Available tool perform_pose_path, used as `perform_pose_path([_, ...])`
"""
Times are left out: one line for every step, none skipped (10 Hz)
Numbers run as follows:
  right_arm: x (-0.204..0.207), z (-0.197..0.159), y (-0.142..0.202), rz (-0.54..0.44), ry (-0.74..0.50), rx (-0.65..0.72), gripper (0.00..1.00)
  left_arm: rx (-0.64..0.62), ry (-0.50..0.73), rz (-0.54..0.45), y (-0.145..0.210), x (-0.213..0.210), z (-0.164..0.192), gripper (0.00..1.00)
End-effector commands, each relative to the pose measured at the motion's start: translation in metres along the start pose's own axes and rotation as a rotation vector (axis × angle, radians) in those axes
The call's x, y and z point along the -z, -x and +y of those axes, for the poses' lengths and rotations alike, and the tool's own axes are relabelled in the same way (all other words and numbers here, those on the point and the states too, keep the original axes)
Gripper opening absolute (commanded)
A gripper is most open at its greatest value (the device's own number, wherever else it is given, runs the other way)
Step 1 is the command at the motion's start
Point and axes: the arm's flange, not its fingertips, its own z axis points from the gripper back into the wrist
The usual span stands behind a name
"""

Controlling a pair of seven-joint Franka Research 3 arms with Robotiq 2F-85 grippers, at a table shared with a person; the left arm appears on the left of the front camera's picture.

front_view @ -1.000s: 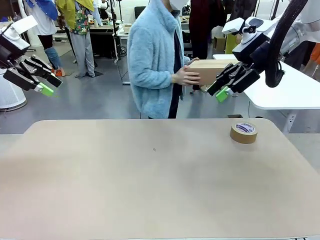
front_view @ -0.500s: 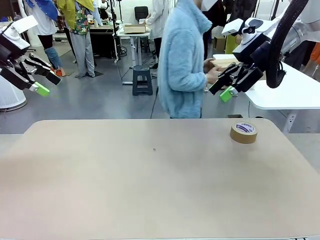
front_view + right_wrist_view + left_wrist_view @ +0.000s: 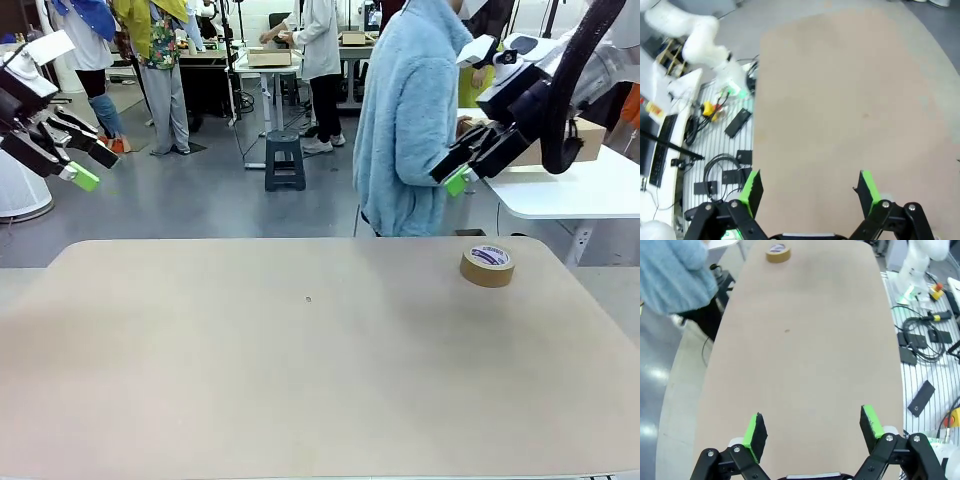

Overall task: Wrap the clocks to prevent damage.
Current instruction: After the human seals the box with tape, release both hands from the side flaps of the Package Box.

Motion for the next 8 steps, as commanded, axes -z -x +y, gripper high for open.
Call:
perform_pose_path([-0.012, 0.015, 0.011, -0.022, 0.158, 0.156, 1.0, -0.139, -0.083, 0.049, 0.005, -0.01, -0.005, 0.98])
perform_pose_path([-0.021, 0.024, 0.015, 0.029, 0.285, 0.214, 1.0, -0.186, -0.131, 0.07, 0.011, -0.015, -0.008, 0.98])
perform_pose_path([-0.029, 0.035, 0.017, 0.029, 0.303, 0.224, 1.0, -0.219, -0.154, 0.092, 0.016, -0.021, -0.009, 0.98])
perform_pose_path([-0.038, 0.046, 0.019, 0.015, 0.339, 0.228, 1.0, -0.232, -0.157, 0.064, 0.021, -0.028, -0.008, 0.98])
perform_pose_path([-0.044, 0.055, 0.023, 0.005, 0.364, 0.233, 1.0, -0.231, -0.169, 0.006, 0.025, -0.034, -0.014, 0.98])
perform_pose_path([-0.046, 0.065, 0.029, 0.007, 0.372, 0.245, 1.0, -0.209, -0.172, -0.028, 0.025, -0.041, -0.022, 0.98])
perform_pose_path([-0.048, 0.075, 0.033, 0.007, 0.37, 0.246, 1.0, -0.179, -0.179, -0.027, 0.024, -0.05, -0.029, 0.98])
perform_pose_path([-0.051, 0.08, 0.037, 0.0, 0.372, 0.247, 1.0, -0.159, -0.185, -0.016, 0.023, -0.056, -0.04, 0.98])
